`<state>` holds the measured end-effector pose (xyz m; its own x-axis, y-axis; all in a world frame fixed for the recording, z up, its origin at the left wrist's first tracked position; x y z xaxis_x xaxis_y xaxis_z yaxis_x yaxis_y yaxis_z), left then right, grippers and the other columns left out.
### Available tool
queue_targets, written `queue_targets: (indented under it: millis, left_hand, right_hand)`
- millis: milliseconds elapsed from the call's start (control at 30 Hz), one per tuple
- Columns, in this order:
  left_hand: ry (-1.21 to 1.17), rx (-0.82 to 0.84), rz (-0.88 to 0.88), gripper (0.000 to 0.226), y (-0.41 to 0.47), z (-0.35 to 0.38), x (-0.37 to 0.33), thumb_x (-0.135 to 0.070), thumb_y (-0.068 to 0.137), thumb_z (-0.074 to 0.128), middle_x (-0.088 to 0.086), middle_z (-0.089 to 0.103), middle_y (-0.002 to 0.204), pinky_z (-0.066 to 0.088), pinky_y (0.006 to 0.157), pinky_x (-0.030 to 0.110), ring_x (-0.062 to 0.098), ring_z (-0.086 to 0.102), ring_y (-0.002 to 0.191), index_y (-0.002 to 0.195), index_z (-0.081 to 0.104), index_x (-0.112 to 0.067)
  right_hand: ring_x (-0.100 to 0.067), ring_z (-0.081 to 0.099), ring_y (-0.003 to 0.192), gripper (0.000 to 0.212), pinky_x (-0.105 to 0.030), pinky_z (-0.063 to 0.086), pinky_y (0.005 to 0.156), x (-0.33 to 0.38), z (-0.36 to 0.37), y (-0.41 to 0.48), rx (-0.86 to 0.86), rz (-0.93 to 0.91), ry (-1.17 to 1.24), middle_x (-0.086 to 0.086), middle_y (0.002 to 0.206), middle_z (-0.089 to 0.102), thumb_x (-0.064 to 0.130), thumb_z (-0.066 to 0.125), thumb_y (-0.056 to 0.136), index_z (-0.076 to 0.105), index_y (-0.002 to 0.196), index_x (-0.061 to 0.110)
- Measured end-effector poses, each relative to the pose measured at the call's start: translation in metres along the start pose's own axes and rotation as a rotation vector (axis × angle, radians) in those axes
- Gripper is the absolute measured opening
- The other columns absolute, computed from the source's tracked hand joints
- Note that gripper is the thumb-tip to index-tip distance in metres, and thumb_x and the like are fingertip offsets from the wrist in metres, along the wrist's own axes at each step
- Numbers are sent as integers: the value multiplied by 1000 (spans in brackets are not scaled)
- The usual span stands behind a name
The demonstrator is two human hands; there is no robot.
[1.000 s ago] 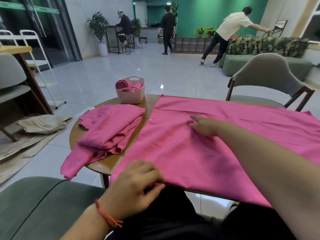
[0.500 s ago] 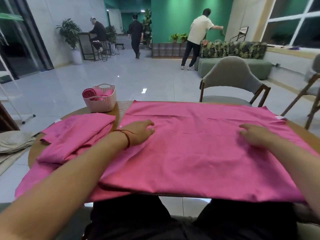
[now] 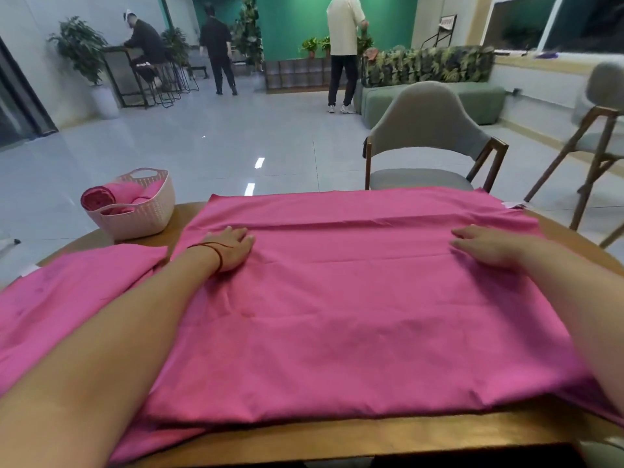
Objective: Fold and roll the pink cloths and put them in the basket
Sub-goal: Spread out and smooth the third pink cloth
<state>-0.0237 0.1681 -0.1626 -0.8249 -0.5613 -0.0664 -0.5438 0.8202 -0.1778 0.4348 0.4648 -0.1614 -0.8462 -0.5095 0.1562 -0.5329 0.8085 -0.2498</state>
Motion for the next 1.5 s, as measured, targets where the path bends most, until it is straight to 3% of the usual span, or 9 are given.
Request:
queue_targets:
  millis: [133, 267, 367, 467, 700, 833, 1033, 1200, 1500]
  left_hand:
    - [33, -7, -45, 81, 29, 7, 14, -72, 101, 12, 7, 3, 175, 0, 130, 52, 27, 1, 162, 168, 6, -27]
    - [-28, -32, -130, 120, 102, 37, 64, -102, 60, -17, -2, 0, 175, 6, 126, 64, 31, 0, 161, 164, 0, -44]
    - [-46, -101, -117, 101, 77, 29, 43, -92, 79, -4, 1, 17, 173, 18, 124, 66, 39, 21, 157, 162, 20, -39]
    - [-29, -211, -33, 70, 21, 11, 2, -70, 88, 16, 7, 54, 149, 44, 107, 60, 39, 55, 129, 131, 54, -30]
    - [-144, -193, 371, 35, -104, 13, -90, -47, 104, 52, 2, 67, 130, 47, 101, 33, 26, 62, 118, 129, 65, -27]
    - [-237, -162, 564, 51, -176, 30, -109, -59, 100, 56, -7, 59, 141, 40, 107, 25, 13, 56, 125, 141, 57, -30]
    - [-119, -219, 676, 82, -208, 63, -100, -91, 82, 50, -16, 41, 160, 28, 125, 36, 10, 35, 149, 146, 52, -41]
    - [-121, -472, 864, 36, -201, 66, -105, -55, 103, 55, -12, 68, 127, 50, 100, 35, 13, 62, 115, 119, 74, -30]
    - [-97, -559, 709, 41, -204, 38, -125, -61, 101, 46, -6, 62, 77, 45, 59, 32, 19, 62, 74, 87, 60, -25]
  right_hand:
    - [-22, 9, 164, 64, -43, 5, 133, 9, -6, 29, 0, -24, 7, -3, 177, 18, 52, 37, 113, 29, 168, 21]
    - [-21, 8, 165, 76, -48, 5, 133, 13, -10, 46, 13, -19, 12, -1, 178, 16, 68, 29, 106, 26, 169, 26]
    - [-24, 14, 164, 65, -42, 8, 132, 17, -4, 33, -41, -48, -3, -4, 177, 20, 52, 28, 113, 27, 168, 17]
    - [-26, 27, 159, 60, -45, 17, 131, 24, 6, 4, -126, -71, -19, -4, 173, 30, 53, 28, 113, 35, 166, 24]
    - [-19, 42, 149, 52, -32, 28, 121, 78, 27, -101, -258, -270, 120, 1, 163, 48, 50, 38, 113, 53, 155, 24]
    - [-9, 56, 131, 51, -25, 37, 113, 103, 55, -166, -395, -472, 228, 10, 144, 63, 63, 47, 105, 68, 137, 30]
    - [0, 57, 127, 33, -29, 45, 109, 92, 89, -214, -437, -751, 180, 26, 133, 63, 55, 72, 96, 73, 124, 38]
    - [-5, 63, 111, 18, -33, 52, 97, 97, 97, -206, -556, -771, 166, 23, 114, 70, 44, 68, 99, 77, 111, 33]
    - [-19, 72, 89, 13, -37, 53, 78, 112, 73, -198, -909, -617, 209, 13, 95, 76, 39, 69, 98, 76, 98, 28]
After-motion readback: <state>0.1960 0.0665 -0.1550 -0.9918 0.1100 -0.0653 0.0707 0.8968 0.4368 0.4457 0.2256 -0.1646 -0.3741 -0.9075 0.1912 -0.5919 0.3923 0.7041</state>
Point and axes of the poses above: each hand's wrist, its own y-axis towards the middle knuckle, its own z-axis out of the palm, x = y × z, the point moved 1 cm from there along y, towards the middle knuckle
